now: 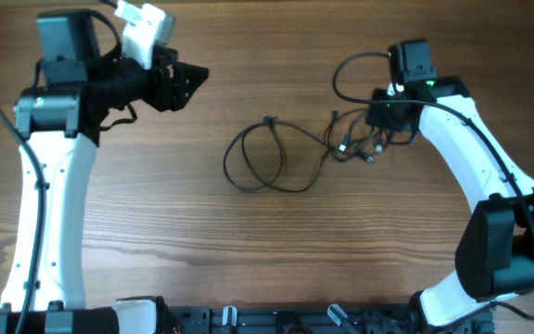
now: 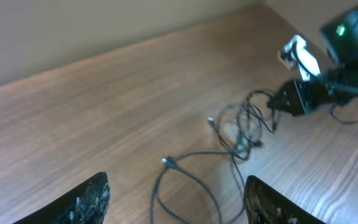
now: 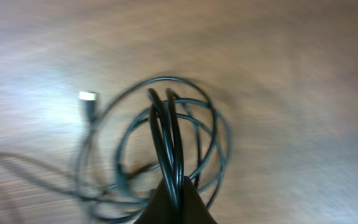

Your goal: Untangle cables

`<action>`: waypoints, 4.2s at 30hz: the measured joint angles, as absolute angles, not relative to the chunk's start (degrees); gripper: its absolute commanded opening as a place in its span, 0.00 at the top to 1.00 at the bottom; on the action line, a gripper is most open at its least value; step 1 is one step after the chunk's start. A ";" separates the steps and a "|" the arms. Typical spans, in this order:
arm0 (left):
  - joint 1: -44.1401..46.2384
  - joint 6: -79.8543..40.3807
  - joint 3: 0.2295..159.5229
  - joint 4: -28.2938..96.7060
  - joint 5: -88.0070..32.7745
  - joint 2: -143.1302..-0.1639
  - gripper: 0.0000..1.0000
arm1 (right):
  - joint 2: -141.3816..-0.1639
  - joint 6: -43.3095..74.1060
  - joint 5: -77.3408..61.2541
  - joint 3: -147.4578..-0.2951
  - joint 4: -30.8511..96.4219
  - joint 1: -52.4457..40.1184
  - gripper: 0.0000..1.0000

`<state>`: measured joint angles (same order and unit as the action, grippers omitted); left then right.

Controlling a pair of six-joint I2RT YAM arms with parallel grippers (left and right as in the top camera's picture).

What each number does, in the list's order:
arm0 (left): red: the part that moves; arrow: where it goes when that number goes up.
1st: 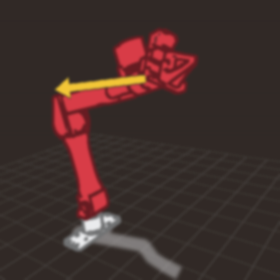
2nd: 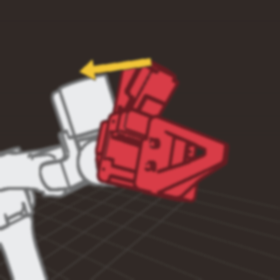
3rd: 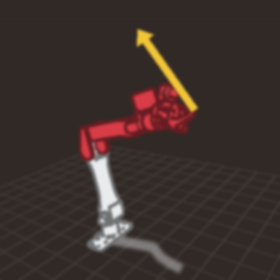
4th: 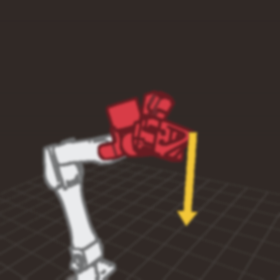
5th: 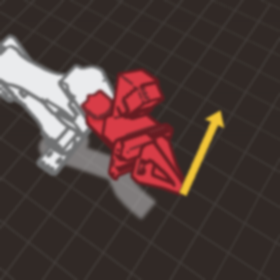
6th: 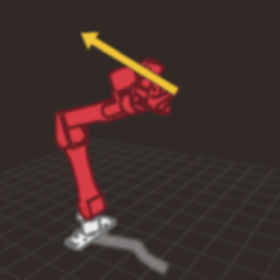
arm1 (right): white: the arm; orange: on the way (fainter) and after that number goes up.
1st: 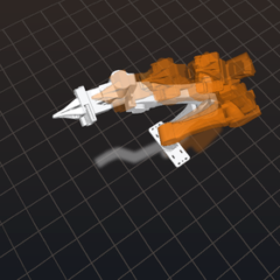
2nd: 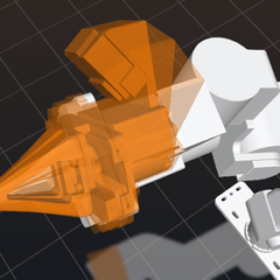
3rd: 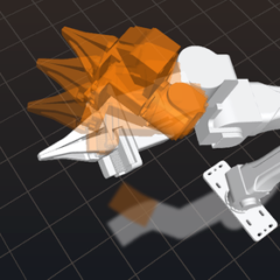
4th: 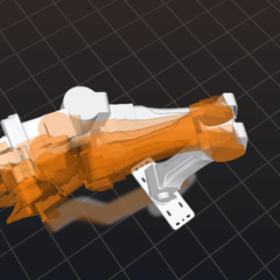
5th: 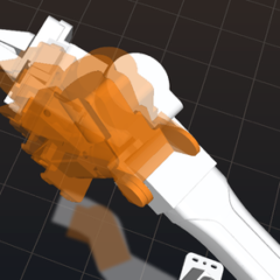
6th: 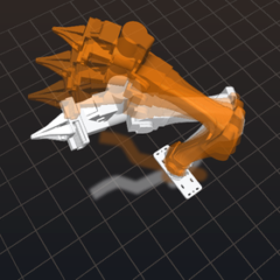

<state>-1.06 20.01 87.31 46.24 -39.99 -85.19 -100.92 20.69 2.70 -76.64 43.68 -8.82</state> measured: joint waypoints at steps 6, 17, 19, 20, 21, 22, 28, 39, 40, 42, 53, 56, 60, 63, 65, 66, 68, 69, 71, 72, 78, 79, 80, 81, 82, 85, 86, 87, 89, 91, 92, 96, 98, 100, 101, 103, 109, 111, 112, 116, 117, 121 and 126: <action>1.21 20.01 87.31 47.24 -40.18 -90.85 0.36 | -100.92 20.01 -4.21 -82.37 43.81 -11.68 0.95; 7.92 20.16 87.31 45.15 -40.42 -99.09 0.33 | -100.90 18.94 -12.49 -93.08 46.96 -13.85 0.95; 9.67 20.21 87.31 43.38 -40.45 -100.71 0.32 | -100.90 18.92 -13.06 -93.25 47.66 -13.85 0.95; 10.57 20.21 87.31 42.61 -40.47 -101.49 0.32 | -100.90 18.90 -13.32 -93.25 47.81 -13.85 0.95; 11.64 20.21 87.31 41.47 -40.60 -102.45 0.32 | -100.88 18.85 -13.56 -93.25 47.86 -13.85 0.95; 12.53 20.21 87.31 40.66 -40.66 -103.24 0.32 | -100.82 18.74 -13.93 -93.25 48.03 -13.85 0.95; 18.04 20.23 87.31 35.46 -41.06 -107.44 0.35 | -100.16 18.72 -18.48 -93.27 49.34 -13.85 0.95; 19.35 20.23 87.31 31.24 -43.03 -113.03 0.38 | -90.30 19.25 -25.08 -93.27 49.76 -13.85 0.95; 19.35 20.23 87.31 30.85 -43.29 -113.45 0.39 | -90.02 19.25 -25.45 -93.27 50.09 -13.85 0.95; 19.35 20.25 87.31 29.41 -44.27 -113.69 0.39 | -90.00 19.42 -25.61 -93.27 50.35 -14.02 0.95; 20.05 20.25 87.31 24.36 -50.13 -113.69 0.96 | -90.00 20.34 -25.76 -93.27 50.35 -15.35 0.95; 20.23 20.53 87.31 24.12 -50.30 -113.69 0.96 | -90.00 20.36 -25.74 -93.27 50.35 -15.35 0.95; 19.44 20.43 87.31 25.32 -50.26 -113.69 0.96 | -90.00 20.53 -24.97 -93.27 50.65 -15.35 0.95; 16.97 20.40 87.31 28.40 -50.11 -113.69 0.96 | -90.00 20.73 -23.57 -93.27 50.83 -15.35 0.96; 14.37 20.40 87.31 30.04 -49.80 -113.69 0.96 | -90.00 20.75 -21.58 -93.27 51.48 -15.35 0.95; 13.32 20.43 87.31 30.48 -49.80 -113.69 0.96 | -90.00 20.78 -20.10 -93.27 52.18 -15.35 0.95; 10.46 20.43 87.31 31.99 -49.84 -113.69 0.96 | -90.00 21.17 -16.88 -93.27 53.93 -15.38 0.95; 9.06 20.45 87.31 32.62 -49.87 -113.69 0.96 | -90.00 21.43 -15.14 -93.27 54.52 -15.42 0.95; 6.87 20.45 87.31 33.74 -49.95 -113.69 0.96 | -90.00 21.85 -12.29 -93.27 55.20 -15.64 0.95; 5.34 20.47 87.31 34.48 -50.30 -113.69 0.96 | -90.00 22.61 -10.22 -93.27 55.40 -15.88 0.95; 0.56 20.64 87.31 37.43 -52.27 -113.43 0.96 | -90.00 24.64 -2.11 -93.27 55.99 -16.21 0.91; 0.19 20.67 87.31 37.78 -52.49 -113.14 0.96 | -90.00 24.80 -0.99 -93.27 56.01 -16.21 0.68; -0.23 20.62 87.31 38.22 -52.53 -112.57 0.96 | -90.00 24.73 0.47 -93.27 56.25 -16.19 0.34; -0.75 20.62 87.31 38.26 -52.01 -112.03 0.96 | -90.00 24.56 1.87 -93.27 56.49 -15.92 0.14; -1.80 20.67 87.31 38.70 -51.20 -111.35 0.96 | -89.97 24.45 3.53 -93.27 56.58 -15.27 0.10; -3.88 20.86 87.31 40.23 -49.54 -109.58 0.96 | -89.97 24.16 6.55 -93.27 56.60 -14.02 0.10; -3.99 20.88 87.31 40.49 -49.32 -108.97 0.96 | -89.97 24.14 6.81 -93.27 56.60 -14.04 0.09; -3.90 20.88 87.31 40.91 -49.25 -108.44 0.96 | -89.97 24.14 7.03 -93.27 56.60 -14.11 0.09; -3.70 20.91 87.31 41.58 -49.12 -107.55 0.96 | -89.97 23.94 7.38 -93.27 56.60 -14.11 0.08; -3.70 20.91 87.31 42.44 -49.10 -106.76 0.96 | -89.97 23.66 7.31 -93.27 56.60 -14.09 0.09; -3.70 20.88 87.31 42.92 -49.12 -106.39 0.96 | -89.97 23.51 7.27 -93.27 56.60 -14.09 0.08; -3.70 21.10 87.31 44.62 -49.32 -104.16 0.95 | -91.50 22.17 5.06 -93.25 56.36 -14.09 0.11; -3.70 21.10 87.31 44.88 -49.39 -102.85 0.95 | -94.41 20.64 2.17 -93.25 54.92 -14.09 0.12; -3.70 21.10 87.31 45.87 -49.45 -101.36 0.95 | -98.06 18.68 -1.87 -93.25 52.99 -14.11 0.14; -3.70 21.15 87.31 46.52 -49.63 -99.72 0.94 | -100.66 17.41 -4.91 -93.23 51.66 -14.22 0.14; -3.53 21.28 87.31 46.81 -49.71 -98.28 0.93 | -102.63 16.16 -7.73 -93.12 50.48 -14.83 0.21; -1.06 21.30 87.31 46.96 -49.98 -92.40 0.92 | -105.93 14.04 -12.29 -93.10 46.09 -20.58 0.43; 0.05 21.26 87.31 46.98 -50.09 -92.01 0.92 | -107.07 15.07 -12.73 -93.10 42.26 -22.33 0.47; 0.71 21.21 87.31 46.94 -50.11 -92.01 0.92 | -107.77 15.55 -12.78 -93.10 41.12 -22.92 0.48; 2.59 21.04 87.31 46.98 -50.33 -92.01 0.92 | -111.74 18.20 -12.80 -93.10 37.60 -24.38 0.47; 2.83 21.02 87.31 46.98 -50.30 -92.01 0.91 | -112.73 18.81 -12.84 -93.10 37.41 -24.49 0.47; 2.85 20.62 87.31 46.96 -50.22 -92.01 0.86 | -115.55 19.92 -12.84 -93.10 37.32 -24.56 0.45; 2.85 18.31 87.31 45.91 -43.83 -92.01 0.80 | -117.25 20.43 -12.86 -93.10 36.75 -24.56 0.38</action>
